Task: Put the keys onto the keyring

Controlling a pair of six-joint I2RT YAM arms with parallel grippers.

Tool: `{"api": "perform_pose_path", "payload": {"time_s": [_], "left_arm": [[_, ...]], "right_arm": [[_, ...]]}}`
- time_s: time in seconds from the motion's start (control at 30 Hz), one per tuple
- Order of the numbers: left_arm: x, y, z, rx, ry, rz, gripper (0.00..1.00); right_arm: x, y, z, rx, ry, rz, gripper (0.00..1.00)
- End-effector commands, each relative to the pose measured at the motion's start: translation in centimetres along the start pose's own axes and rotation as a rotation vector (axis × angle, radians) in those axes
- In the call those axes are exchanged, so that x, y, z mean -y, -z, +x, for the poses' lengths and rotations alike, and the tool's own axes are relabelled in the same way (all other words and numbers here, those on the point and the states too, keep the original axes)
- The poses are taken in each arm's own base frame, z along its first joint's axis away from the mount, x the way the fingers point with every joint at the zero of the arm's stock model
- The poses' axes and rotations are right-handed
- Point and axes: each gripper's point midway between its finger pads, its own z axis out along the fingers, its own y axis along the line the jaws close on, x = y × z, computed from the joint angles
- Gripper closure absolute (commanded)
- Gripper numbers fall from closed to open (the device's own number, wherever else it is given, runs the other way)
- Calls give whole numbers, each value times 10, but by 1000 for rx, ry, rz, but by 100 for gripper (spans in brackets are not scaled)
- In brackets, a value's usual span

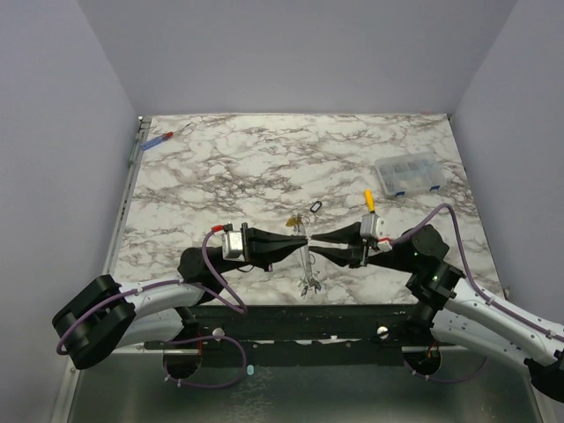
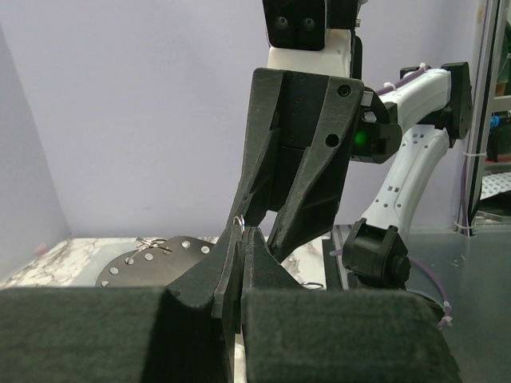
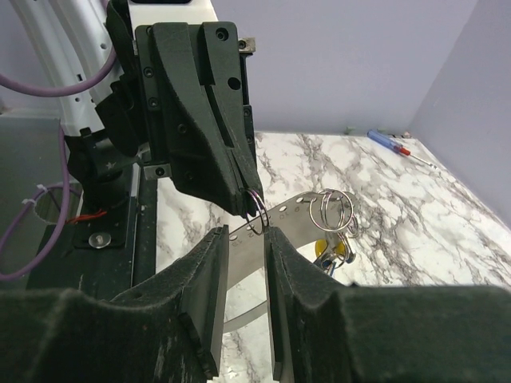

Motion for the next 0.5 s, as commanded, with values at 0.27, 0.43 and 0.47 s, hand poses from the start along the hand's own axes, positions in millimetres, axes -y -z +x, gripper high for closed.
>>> {"api": "perform_pose_path", "payload": {"time_s": [0.27, 0.43, 0.47], "left_arm": [[5, -1, -28, 106, -48, 16, 100], [5, -2, -30, 109, -52, 17, 100], [5, -2, -29, 109, -52, 17, 100]], "right_arm": [[1, -6, -6, 12, -20, -7, 69], [5, -6, -4, 4, -46, 22, 67], [5, -6, -4, 5, -49, 27, 67]]}}
